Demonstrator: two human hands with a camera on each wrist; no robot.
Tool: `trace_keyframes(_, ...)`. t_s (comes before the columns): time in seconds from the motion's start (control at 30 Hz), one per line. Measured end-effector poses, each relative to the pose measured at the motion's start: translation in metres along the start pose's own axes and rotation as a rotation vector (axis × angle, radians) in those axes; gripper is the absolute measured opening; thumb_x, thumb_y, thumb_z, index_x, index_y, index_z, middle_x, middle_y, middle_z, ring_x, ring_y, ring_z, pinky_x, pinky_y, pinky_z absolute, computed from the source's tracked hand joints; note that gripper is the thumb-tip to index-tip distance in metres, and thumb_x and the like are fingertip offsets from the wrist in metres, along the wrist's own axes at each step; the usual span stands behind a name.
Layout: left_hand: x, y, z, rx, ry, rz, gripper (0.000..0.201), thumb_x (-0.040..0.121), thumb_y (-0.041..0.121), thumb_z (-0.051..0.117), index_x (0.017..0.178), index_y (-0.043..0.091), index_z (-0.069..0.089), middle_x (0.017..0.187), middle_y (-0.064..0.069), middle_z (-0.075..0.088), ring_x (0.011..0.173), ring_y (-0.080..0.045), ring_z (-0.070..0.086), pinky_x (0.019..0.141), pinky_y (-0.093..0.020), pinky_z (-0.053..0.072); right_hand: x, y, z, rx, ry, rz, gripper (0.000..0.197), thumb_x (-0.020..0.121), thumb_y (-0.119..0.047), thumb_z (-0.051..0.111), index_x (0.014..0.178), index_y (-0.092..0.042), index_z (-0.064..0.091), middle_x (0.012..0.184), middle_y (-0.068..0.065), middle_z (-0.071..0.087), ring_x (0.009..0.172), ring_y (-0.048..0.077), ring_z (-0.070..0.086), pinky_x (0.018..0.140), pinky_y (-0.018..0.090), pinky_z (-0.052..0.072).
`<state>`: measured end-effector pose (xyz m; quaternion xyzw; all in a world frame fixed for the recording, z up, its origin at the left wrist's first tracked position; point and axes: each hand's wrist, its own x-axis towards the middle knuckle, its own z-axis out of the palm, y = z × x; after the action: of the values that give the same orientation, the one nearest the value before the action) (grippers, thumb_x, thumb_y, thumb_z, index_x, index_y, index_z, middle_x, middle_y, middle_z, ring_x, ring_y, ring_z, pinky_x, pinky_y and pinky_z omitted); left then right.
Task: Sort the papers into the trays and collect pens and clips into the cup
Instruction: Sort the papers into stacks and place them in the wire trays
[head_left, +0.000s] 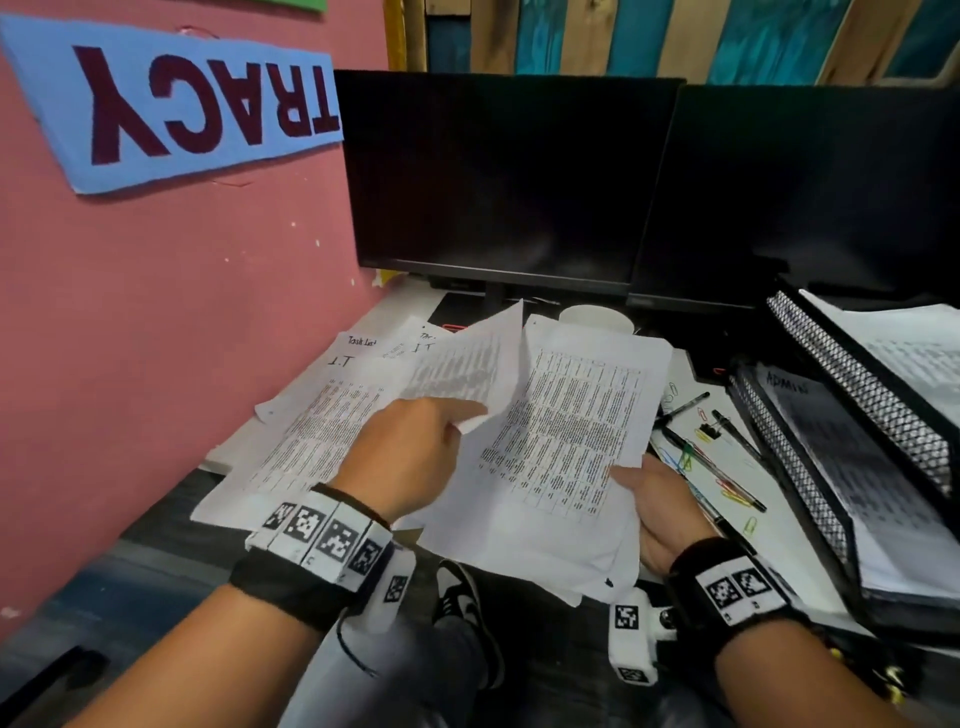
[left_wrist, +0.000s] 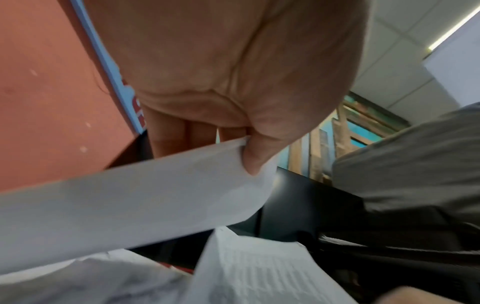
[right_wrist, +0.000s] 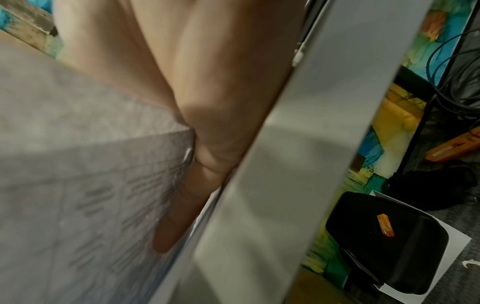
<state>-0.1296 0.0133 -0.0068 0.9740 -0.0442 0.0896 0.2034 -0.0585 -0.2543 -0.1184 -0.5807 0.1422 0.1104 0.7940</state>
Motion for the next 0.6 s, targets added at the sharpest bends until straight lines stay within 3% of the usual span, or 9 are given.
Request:
trace_keyframes(0.07, -0.001, 0.014, 0.020, -0.046, -0.108, 0.064, 0.050, 0.104, 0.014, 0.045, 0.138, 0.044, 0.065, 0.140, 0.012, 0.068, 0.091, -0.017, 0.072, 0.068, -0.017, 0.049, -0.002, -0.001, 0.001, 0.045, 0.030, 0.004, 0.032, 0.106, 0.000, 0.049, 0.134, -0.002, 0.064, 0.121, 0.022, 0.075, 0.115, 0.042, 0.070, 0.103, 0.058, 0.054)
trace_keyframes(0.1, -0.002, 0.020, 0.031, -0.060, -0.172, 0.091, 0.049, 0.105, 0.013, 0.045, 0.138, 0.043, 0.065, 0.140, 0.012, 0.068, 0.095, -0.018, 0.072, 0.068, -0.015, 0.047, -0.004, -0.003, 0.002, 0.086, 0.043, 0.010, 0.032, 0.109, -0.008, 0.048, 0.135, -0.002, 0.063, 0.122, 0.023, 0.075, 0.116, 0.041, 0.069, 0.103, 0.056, 0.054)
trace_keyframes(0.17, -0.005, 0.030, 0.050, -0.107, -0.285, 0.154, 0.051, 0.104, 0.012, 0.044, 0.139, 0.043, 0.065, 0.145, 0.012, 0.064, 0.120, -0.018, 0.068, 0.089, -0.019, 0.051, -0.012, -0.008, 0.005, 0.187, 0.018, 0.039, 0.038, 0.112, -0.032, 0.045, 0.135, -0.009, 0.065, 0.126, 0.021, 0.074, 0.120, 0.038, 0.069, 0.104, 0.051, 0.053)
trace_keyframes(0.2, -0.007, 0.034, 0.058, -0.142, -0.339, 0.182, 0.052, 0.104, 0.012, 0.043, 0.140, 0.042, 0.065, 0.148, 0.013, 0.062, 0.128, -0.015, 0.063, 0.096, -0.015, 0.048, -0.014, -0.010, 0.005, 0.216, -0.016, 0.062, 0.044, 0.111, -0.042, 0.044, 0.135, -0.012, 0.065, 0.128, 0.020, 0.073, 0.122, 0.037, 0.068, 0.105, 0.050, 0.051)
trace_keyframes(0.23, -0.009, 0.036, 0.064, -0.167, -0.407, 0.196, 0.052, 0.105, 0.011, 0.042, 0.142, 0.040, 0.064, 0.148, 0.014, 0.060, 0.127, -0.010, 0.062, 0.093, -0.006, 0.044, -0.016, -0.011, 0.005, 0.227, -0.046, 0.077, 0.048, 0.110, -0.048, 0.044, 0.135, -0.014, 0.066, 0.129, 0.019, 0.073, 0.123, 0.037, 0.068, 0.107, 0.051, 0.050)
trace_keyframes(0.3, -0.011, 0.037, 0.072, -0.226, -0.515, 0.190, 0.047, 0.108, 0.017, 0.044, 0.148, 0.038, 0.057, 0.147, 0.010, 0.062, 0.122, -0.004, 0.060, 0.089, 0.003, 0.037, -0.012, -0.006, 0.005, 0.170, -0.056, 0.046, 0.041, 0.109, -0.036, 0.050, 0.135, -0.008, 0.066, 0.127, 0.021, 0.074, 0.120, 0.040, 0.069, 0.110, 0.057, 0.049)
trace_keyframes(0.4, -0.011, 0.025, 0.072, -0.362, -0.575, 0.101, 0.051, 0.104, 0.042, 0.057, 0.152, 0.048, 0.045, 0.155, 0.010, 0.055, 0.141, -0.007, 0.052, 0.121, -0.026, 0.035, -0.001, 0.002, 0.001, 0.006, 0.003, -0.025, 0.031, 0.103, 0.000, 0.055, 0.131, -0.002, 0.067, 0.120, 0.023, 0.076, 0.111, 0.045, 0.073, 0.102, 0.068, 0.052)
trace_keyframes(0.43, -0.009, 0.015, 0.069, -0.364, -0.552, 0.059, 0.055, 0.100, 0.047, 0.060, 0.152, 0.052, 0.043, 0.156, 0.011, 0.053, 0.141, -0.008, 0.052, 0.122, -0.032, 0.037, 0.000, 0.003, 0.001, -0.025, 0.004, -0.032, 0.033, 0.102, 0.005, 0.053, 0.131, -0.003, 0.067, 0.120, 0.022, 0.076, 0.111, 0.045, 0.073, 0.101, 0.068, 0.052)
trace_keyframes(0.6, -0.009, -0.042, 0.030, -0.064, -0.426, -0.139, 0.076, 0.087, 0.047, 0.074, 0.153, 0.054, 0.038, 0.159, 0.013, 0.048, 0.140, -0.016, 0.051, 0.117, -0.036, 0.040, 0.000, -0.001, 0.001, -0.096, 0.021, -0.021, 0.032, 0.103, 0.007, 0.051, 0.116, -0.013, 0.072, 0.114, 0.017, 0.078, 0.108, 0.042, 0.074, 0.098, 0.065, 0.055)
